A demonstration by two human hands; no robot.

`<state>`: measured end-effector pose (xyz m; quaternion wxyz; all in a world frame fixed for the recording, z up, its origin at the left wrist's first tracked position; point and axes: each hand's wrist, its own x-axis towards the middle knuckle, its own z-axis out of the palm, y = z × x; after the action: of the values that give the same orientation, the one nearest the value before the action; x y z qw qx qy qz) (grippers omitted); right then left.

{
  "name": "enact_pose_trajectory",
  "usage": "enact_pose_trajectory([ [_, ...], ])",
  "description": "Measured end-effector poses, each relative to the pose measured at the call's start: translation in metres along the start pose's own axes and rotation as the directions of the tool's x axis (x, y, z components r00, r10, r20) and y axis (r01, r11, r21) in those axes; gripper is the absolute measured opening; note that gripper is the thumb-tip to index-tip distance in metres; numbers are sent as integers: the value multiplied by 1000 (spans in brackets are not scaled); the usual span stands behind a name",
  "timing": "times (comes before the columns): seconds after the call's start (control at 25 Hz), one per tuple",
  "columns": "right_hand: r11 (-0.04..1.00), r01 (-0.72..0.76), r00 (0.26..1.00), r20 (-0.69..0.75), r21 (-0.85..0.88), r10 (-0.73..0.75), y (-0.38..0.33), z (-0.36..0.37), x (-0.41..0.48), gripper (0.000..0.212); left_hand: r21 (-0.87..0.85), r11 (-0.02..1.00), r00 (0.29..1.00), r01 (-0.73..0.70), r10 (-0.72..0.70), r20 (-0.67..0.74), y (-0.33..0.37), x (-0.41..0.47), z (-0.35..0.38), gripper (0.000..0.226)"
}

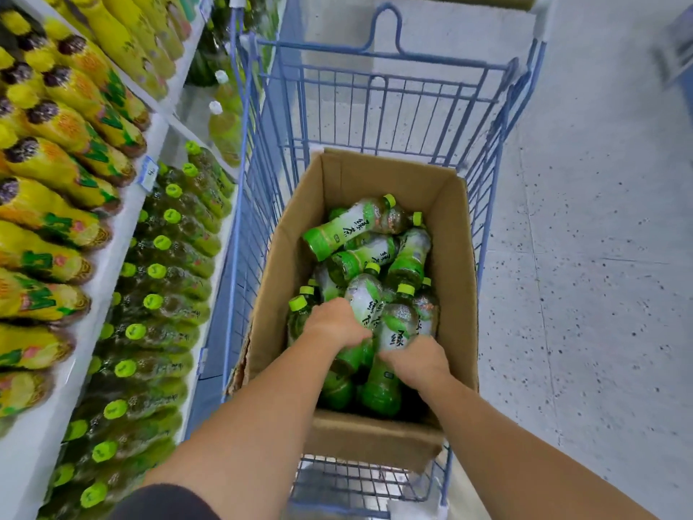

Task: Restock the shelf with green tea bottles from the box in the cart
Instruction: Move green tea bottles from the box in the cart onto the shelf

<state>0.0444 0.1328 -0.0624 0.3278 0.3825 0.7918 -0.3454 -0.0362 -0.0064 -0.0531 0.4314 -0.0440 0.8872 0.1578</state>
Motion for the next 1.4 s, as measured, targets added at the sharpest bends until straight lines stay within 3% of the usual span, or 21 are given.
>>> enact_pose_trajectory([
  [0.16, 974, 35, 997, -75, 223, -19, 3, -7, -18, 47, -233, 972, 997, 13, 5, 75, -16, -11, -6, 72],
  [0.24, 948, 46, 998, -52, 316, -32, 0, -16, -32, 44, -440, 897, 989, 49, 16, 144, -22, -29, -11, 96],
  [0.36, 934, 71, 996, -68, 351, -50, 1, -27, -51, 65, -660, 749, 988, 59, 51, 147, -35, -46, -4, 117],
  [0.56, 903, 179, 984, -88, 390, -156, -4, -48, -88, 50, -805, 593, 987, 6, 127, 101, -37, -111, -15, 77],
  [0.8, 869, 336, 939, -62, 362, -338, -20, -74, -124, 47, -834, 527, 982, -162, 170, -83, -32, -176, -28, 53],
  [0.92, 853, 436, 893, -19, 287, -450, -31, -87, -142, 45, -841, 481, 968, -247, 94, -231, -35, -209, -30, 46],
  [1.08, 793, 584, 795, 76, 174, -602, -48, -102, -169, 41, -860, 384, 909, -336, -109, -403, -42, -251, -21, 44],
  [1.2, 708, 694, 689, 164, 129, -706, -60, -104, -193, 40, -878, 307, 853, -367, -267, -449, -45, -290, -6, 41],
  [1.4, 566, 812, 499, 335, 143, -799, -62, -89, -231, 45, -880, 298, 697, -371, -536, -476, -48, -348, 27, 50],
])
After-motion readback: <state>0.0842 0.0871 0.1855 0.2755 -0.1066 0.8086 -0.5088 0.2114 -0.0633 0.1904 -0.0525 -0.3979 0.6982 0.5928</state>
